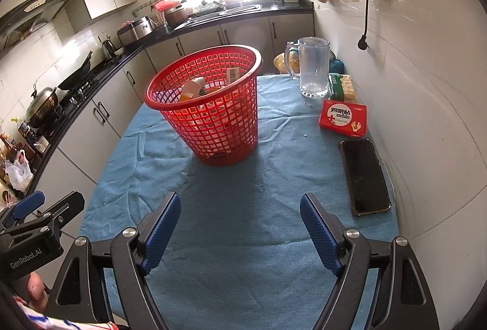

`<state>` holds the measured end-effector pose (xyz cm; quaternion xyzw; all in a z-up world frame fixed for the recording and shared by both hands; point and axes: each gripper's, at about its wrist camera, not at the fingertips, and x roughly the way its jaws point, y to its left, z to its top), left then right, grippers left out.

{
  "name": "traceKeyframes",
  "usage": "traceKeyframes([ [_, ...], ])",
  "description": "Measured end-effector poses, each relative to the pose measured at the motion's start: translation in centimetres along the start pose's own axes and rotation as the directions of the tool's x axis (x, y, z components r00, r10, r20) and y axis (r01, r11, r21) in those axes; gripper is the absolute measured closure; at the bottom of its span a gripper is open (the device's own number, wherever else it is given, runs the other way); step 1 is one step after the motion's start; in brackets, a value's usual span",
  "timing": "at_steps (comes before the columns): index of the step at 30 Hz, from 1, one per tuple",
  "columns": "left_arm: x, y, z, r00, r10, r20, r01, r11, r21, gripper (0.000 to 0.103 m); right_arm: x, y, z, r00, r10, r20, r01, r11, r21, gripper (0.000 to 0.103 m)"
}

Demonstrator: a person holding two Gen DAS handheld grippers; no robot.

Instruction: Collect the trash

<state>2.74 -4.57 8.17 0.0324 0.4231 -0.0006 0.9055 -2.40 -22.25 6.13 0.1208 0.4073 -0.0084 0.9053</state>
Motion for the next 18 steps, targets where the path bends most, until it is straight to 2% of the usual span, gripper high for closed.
traceKeyframes([
  [18, 0.2, -1.06, -0.18, 1.0, -0.01, -0.014, 0.011, 1.0, 0.018, 0.0, 0.01, -1.04, -0.16, 1.0, -0.007, -0.006, 0.007, 1.0, 0.019, 0.018],
])
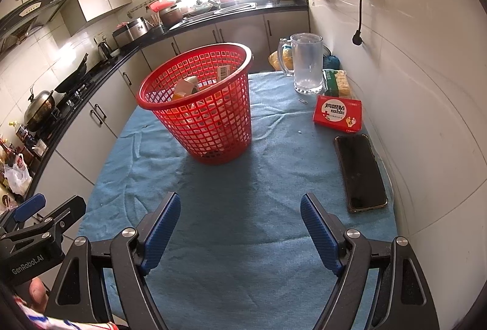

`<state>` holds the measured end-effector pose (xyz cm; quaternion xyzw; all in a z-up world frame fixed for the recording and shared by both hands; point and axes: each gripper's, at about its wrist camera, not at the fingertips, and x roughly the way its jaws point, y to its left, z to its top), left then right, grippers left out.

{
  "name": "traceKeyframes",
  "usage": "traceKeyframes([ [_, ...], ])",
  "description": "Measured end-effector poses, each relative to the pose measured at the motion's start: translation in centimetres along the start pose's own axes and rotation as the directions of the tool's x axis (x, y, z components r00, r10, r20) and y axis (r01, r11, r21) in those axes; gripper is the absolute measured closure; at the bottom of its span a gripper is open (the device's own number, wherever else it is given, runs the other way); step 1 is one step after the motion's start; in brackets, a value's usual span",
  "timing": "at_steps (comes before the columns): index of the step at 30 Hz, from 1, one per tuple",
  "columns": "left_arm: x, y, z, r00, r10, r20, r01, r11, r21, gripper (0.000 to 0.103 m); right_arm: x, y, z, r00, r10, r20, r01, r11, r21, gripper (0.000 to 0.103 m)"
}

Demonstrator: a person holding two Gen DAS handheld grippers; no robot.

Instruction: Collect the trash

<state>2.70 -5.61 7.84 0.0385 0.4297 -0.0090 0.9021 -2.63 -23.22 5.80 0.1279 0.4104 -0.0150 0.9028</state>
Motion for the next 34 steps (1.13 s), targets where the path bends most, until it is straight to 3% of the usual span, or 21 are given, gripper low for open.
traceKeyframes([
  [25, 0.0, 1.0, -2.1, 0.999, 0.018, -0.034, -0.019, 0.999, -0.043, 0.0, 0.7, 0.9, -1.0, 0.999, 0.02, -0.034, -0.021, 0.999, -0.03, 0.017],
  [34, 2.2, 1.2, -2.5, 0.997, -0.022, -0.079, 0.017, 0.998, -0.065, 0.0, 1.9, 1.1, -1.7, 0.998, 0.005, -0.069, -0.009, 0.998, -0.056, 0.017],
])
